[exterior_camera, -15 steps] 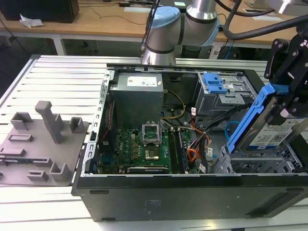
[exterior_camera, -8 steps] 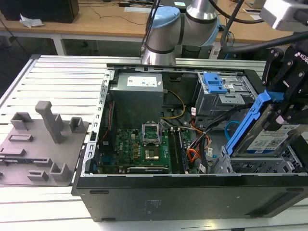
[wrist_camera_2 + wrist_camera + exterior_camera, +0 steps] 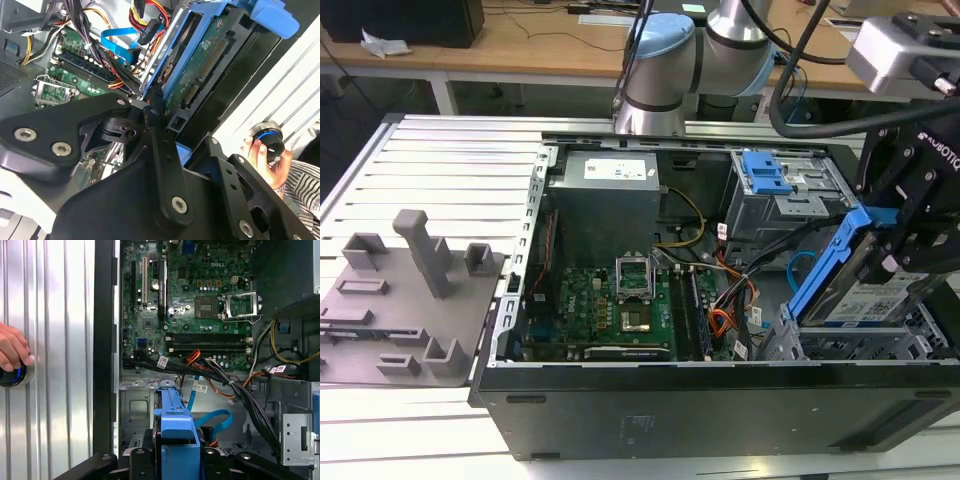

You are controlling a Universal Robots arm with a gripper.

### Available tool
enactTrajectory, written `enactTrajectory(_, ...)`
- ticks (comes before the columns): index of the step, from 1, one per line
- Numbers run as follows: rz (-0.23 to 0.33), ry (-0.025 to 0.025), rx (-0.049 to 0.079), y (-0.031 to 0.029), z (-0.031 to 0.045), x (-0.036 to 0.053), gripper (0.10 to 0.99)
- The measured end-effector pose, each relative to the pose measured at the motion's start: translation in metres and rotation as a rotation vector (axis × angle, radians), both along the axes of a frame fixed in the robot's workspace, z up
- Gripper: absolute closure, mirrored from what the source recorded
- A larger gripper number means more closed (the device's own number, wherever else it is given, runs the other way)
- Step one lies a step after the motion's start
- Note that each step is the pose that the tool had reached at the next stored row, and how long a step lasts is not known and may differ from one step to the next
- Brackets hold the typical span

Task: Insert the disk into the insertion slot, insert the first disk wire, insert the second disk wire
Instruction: 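Insert the disk into the insertion slot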

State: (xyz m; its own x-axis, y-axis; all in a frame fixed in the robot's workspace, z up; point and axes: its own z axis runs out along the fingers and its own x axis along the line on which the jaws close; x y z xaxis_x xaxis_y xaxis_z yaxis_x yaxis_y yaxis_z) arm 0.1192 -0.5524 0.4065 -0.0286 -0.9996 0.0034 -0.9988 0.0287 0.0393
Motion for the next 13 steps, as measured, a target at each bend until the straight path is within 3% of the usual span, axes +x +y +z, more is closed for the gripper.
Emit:
enactTrajectory(7,0.0,0.0,0.0,0.0,-0.0191,0.0,0.722)
enactTrajectory(13,0.0,0.0,0.0,0.0,-0.0207,0.0,0.722)
